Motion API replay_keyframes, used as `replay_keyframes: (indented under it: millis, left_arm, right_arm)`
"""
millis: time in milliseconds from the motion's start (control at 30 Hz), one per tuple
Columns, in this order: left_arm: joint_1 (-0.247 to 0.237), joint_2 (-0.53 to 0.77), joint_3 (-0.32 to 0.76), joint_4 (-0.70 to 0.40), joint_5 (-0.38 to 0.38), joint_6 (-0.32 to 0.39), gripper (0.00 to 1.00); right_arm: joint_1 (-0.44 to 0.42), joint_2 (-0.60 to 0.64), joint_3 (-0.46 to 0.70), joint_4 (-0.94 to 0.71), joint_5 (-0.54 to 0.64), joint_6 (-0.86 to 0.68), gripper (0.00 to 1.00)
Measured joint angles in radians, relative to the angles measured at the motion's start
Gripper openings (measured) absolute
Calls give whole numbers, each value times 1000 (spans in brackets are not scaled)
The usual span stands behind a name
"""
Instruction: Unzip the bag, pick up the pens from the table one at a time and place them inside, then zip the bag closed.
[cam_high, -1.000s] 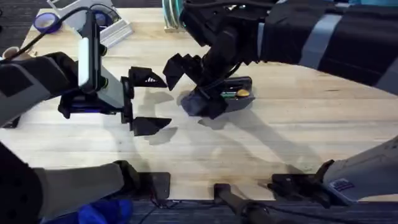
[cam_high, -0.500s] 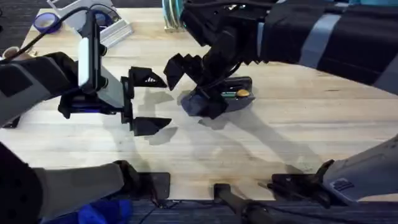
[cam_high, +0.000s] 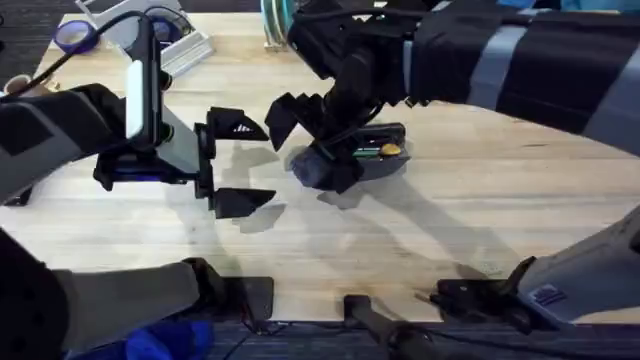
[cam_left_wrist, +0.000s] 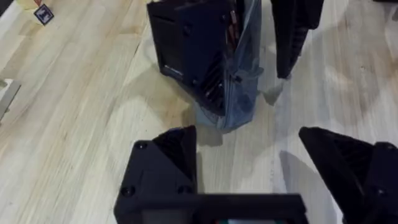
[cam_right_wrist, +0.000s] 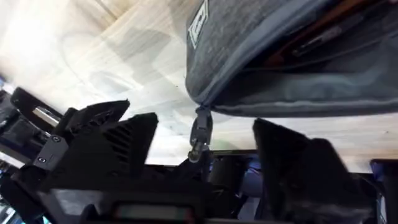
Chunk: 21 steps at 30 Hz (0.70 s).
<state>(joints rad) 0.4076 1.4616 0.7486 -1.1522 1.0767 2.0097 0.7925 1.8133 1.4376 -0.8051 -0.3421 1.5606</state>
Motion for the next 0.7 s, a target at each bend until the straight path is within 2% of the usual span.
replay_keyframes:
  millis: [67,167,233,300,700]
  left_arm:
    - [0,0,0,0,0,0,995]
    - [0,0,0,0,0,0,995]
    - [0,0,0,0,0,0,995]
    - [0,0,0,0,0,0,995]
    - [0,0,0,0,0,0,994]
  right_arm:
    - [0,0,0,-1,-3,1,774]
    - [0,0,0,0,-3,3,326]
    - [0,0,0,0,-4,5,74]
    - [-2,0,0,-1,-4,6,37]
    - [-5,0,0,0,-14,6,33]
